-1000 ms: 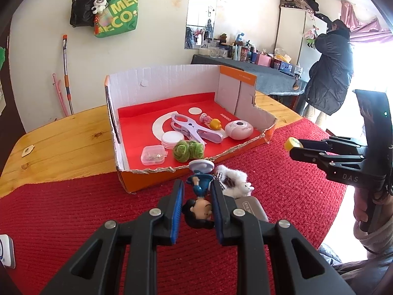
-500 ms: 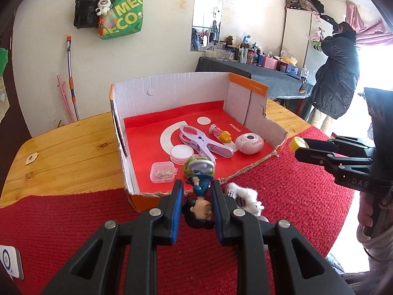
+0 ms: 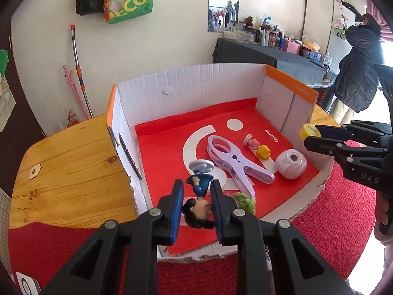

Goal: Organize objects

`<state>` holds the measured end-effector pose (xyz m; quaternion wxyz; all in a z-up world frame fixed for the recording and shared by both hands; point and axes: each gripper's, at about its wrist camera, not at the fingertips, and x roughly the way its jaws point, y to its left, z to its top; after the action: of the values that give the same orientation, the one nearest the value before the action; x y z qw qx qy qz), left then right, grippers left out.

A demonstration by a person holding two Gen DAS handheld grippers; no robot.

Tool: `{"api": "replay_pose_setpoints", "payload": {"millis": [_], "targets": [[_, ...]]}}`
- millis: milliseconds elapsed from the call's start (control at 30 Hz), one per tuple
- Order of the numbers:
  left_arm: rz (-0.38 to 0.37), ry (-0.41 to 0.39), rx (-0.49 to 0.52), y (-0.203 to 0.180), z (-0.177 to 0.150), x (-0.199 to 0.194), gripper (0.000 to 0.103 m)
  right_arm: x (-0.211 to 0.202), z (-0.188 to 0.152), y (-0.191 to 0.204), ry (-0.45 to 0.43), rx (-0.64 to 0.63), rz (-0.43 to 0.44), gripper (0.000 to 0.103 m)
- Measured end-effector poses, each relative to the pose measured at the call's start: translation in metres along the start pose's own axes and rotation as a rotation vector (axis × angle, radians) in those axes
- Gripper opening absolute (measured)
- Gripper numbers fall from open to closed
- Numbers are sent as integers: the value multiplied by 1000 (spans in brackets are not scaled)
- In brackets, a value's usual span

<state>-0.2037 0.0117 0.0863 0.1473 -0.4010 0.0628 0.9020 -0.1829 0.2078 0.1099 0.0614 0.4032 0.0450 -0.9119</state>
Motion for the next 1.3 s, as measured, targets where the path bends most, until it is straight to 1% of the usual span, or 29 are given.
{"api": "replay_pose_setpoints", "payload": {"millis": [167, 267, 433, 633, 767, 967, 1300], "targets": [[57, 45, 33, -3, 7, 16, 23, 27, 14, -5, 81, 5, -33, 29], [74, 71, 34, -2, 11, 23, 23, 39, 18, -7, 116, 12, -63, 29], [115, 107, 34, 3, 16, 35, 23, 52, 21, -7, 166, 16, -83, 29], [111, 157, 15, 7, 20, 49, 23, 69, 25, -11, 217, 28, -109, 29], [114, 178, 11, 9, 21, 55, 23, 76, 27, -22, 247, 71, -93, 29], [120, 205, 13, 9, 22, 63, 23, 84, 28, -24, 285, 78, -97, 29], [109, 252, 0, 10, 23, 76, 23, 93, 31, -26, 331, 71, -104, 29]]}}
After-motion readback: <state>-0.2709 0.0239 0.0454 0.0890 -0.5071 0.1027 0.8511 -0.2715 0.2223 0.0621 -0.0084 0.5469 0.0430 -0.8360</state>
